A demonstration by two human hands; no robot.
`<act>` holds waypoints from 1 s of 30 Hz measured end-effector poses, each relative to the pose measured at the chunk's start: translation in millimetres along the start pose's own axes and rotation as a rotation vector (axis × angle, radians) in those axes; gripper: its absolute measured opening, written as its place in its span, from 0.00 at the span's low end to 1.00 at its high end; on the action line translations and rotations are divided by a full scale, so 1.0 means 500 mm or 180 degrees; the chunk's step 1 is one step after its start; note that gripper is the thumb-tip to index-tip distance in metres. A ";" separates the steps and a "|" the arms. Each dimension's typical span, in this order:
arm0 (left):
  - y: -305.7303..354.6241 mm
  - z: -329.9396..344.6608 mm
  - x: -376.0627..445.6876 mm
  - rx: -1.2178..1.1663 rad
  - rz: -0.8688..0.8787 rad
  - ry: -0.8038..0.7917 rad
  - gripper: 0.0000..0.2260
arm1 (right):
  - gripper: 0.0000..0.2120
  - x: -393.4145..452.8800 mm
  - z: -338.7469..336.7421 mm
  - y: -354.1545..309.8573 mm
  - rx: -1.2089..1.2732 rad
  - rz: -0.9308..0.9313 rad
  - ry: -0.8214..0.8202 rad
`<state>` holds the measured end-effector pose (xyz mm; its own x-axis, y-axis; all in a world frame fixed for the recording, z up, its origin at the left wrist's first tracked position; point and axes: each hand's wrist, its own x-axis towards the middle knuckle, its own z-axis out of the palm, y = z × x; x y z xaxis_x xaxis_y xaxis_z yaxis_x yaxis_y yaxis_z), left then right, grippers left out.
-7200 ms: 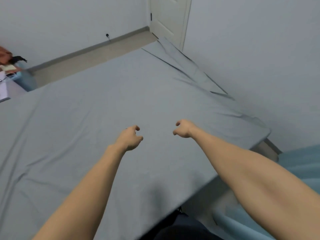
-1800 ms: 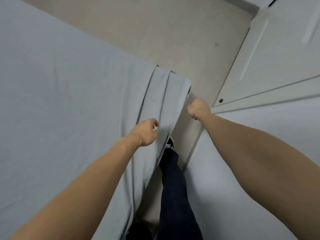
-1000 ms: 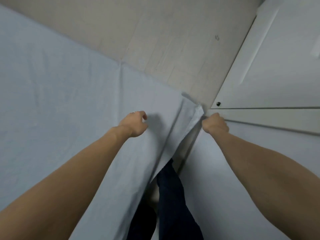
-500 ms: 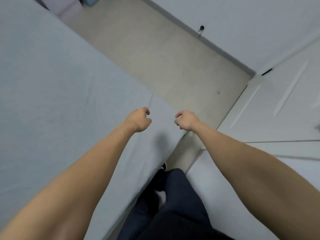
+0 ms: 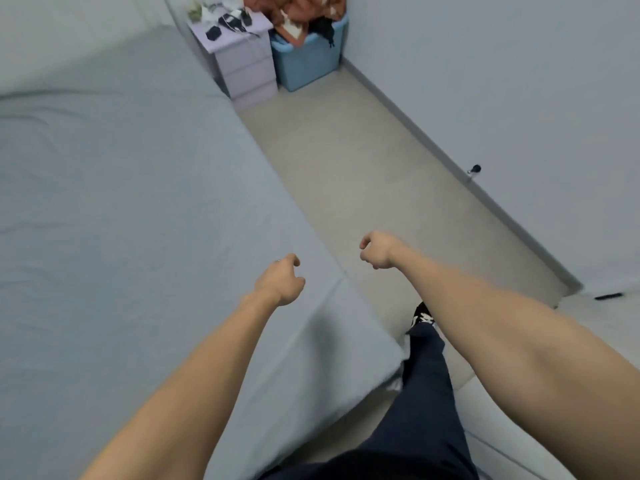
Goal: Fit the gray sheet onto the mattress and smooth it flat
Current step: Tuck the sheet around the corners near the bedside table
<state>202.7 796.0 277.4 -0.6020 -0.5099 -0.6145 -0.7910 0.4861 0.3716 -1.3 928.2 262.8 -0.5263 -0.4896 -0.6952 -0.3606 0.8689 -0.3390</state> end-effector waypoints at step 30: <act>0.656 -0.084 0.122 -0.1260 -0.1955 0.1569 0.18 | 0.23 0.361 -0.792 0.118 -0.1730 -0.2077 -0.0760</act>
<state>-97.9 894.4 391.1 0.0358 -0.8929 -0.4487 -0.9152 -0.2096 0.3441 -422.4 862.3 368.4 0.0656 -0.7952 -0.6028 -0.8815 0.2369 -0.4085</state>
